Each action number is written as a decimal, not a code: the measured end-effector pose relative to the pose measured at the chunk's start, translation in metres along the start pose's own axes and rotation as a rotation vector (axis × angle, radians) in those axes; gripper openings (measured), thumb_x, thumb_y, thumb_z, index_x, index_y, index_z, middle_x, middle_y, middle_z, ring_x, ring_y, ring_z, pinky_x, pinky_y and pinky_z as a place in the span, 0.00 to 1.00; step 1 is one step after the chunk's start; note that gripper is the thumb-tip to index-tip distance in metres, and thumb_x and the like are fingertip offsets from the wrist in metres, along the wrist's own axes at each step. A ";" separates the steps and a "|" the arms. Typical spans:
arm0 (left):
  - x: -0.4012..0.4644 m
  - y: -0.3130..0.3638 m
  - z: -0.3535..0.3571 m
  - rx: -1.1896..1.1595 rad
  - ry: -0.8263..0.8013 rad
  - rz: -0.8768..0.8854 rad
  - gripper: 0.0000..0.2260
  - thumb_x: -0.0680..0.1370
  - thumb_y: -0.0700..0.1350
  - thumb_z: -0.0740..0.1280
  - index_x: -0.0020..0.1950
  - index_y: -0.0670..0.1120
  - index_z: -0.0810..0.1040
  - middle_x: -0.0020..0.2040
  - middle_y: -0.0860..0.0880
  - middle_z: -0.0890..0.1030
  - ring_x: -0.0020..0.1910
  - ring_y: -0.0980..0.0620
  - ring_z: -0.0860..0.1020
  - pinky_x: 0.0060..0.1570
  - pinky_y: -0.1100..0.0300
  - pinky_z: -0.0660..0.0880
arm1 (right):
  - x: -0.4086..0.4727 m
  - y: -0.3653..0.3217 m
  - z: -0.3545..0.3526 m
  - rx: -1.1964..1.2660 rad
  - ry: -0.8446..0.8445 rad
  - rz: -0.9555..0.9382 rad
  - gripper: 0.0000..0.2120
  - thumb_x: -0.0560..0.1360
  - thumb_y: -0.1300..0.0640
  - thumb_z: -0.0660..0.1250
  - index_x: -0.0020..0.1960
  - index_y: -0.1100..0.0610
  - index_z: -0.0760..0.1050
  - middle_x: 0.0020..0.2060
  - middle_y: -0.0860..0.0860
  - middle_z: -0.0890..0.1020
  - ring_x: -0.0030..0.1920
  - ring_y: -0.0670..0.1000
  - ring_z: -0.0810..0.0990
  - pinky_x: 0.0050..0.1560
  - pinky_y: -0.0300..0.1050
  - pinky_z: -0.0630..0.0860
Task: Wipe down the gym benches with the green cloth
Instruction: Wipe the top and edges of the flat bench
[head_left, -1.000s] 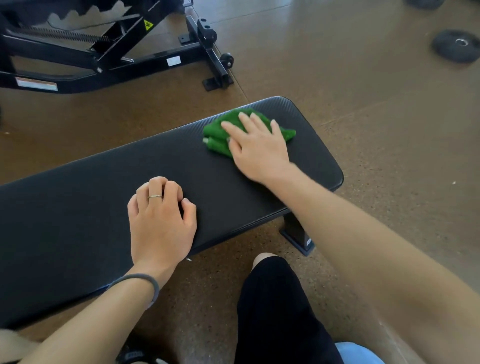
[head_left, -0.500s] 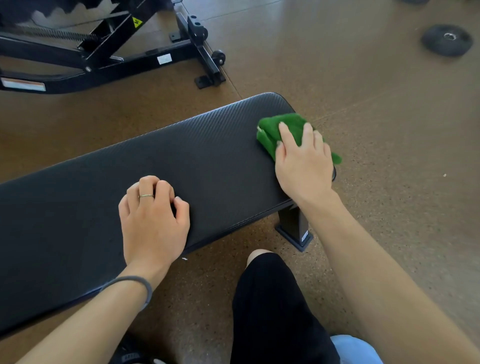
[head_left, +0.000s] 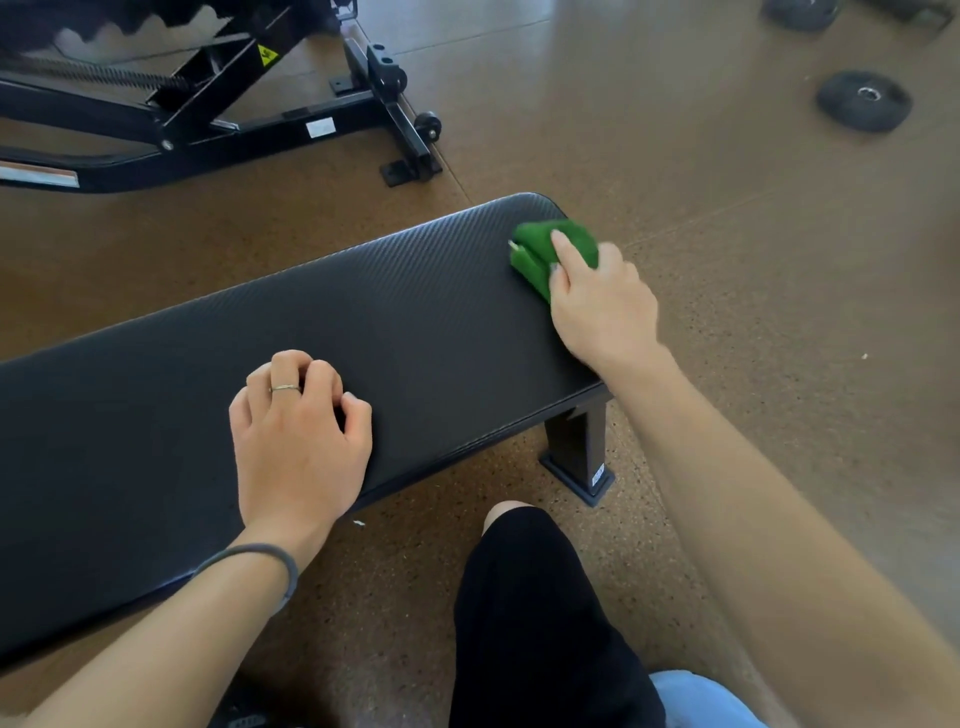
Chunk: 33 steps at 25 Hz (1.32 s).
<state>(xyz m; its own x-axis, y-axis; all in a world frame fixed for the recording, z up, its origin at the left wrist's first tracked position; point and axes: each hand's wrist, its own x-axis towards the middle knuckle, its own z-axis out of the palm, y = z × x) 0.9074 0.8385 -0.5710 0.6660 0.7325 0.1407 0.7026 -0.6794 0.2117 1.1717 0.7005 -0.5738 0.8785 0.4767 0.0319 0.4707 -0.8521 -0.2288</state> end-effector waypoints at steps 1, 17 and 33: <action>-0.001 0.000 0.000 -0.004 0.005 0.006 0.11 0.81 0.49 0.57 0.49 0.45 0.75 0.59 0.44 0.74 0.61 0.41 0.71 0.65 0.41 0.70 | -0.030 0.011 -0.002 -0.012 0.050 0.027 0.23 0.85 0.45 0.51 0.80 0.43 0.62 0.66 0.60 0.72 0.59 0.64 0.75 0.57 0.57 0.72; -0.001 0.000 0.001 -0.009 0.023 0.006 0.07 0.81 0.46 0.62 0.49 0.43 0.76 0.59 0.43 0.74 0.61 0.39 0.72 0.65 0.39 0.70 | -0.057 0.005 0.015 -0.026 0.167 0.140 0.23 0.85 0.48 0.51 0.79 0.49 0.64 0.65 0.63 0.73 0.62 0.65 0.73 0.64 0.59 0.69; -0.001 -0.002 -0.002 -0.046 0.014 0.001 0.09 0.82 0.48 0.61 0.47 0.44 0.76 0.59 0.44 0.74 0.61 0.41 0.71 0.66 0.41 0.69 | -0.085 -0.015 0.016 0.027 0.138 -0.132 0.22 0.85 0.49 0.53 0.77 0.49 0.70 0.76 0.58 0.70 0.78 0.59 0.65 0.80 0.60 0.58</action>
<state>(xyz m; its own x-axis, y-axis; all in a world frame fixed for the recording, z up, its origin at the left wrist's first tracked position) 0.9053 0.8392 -0.5692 0.6633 0.7323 0.1543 0.6892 -0.6781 0.2553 1.0882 0.6764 -0.5887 0.8132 0.5481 0.1957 0.5816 -0.7774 -0.2396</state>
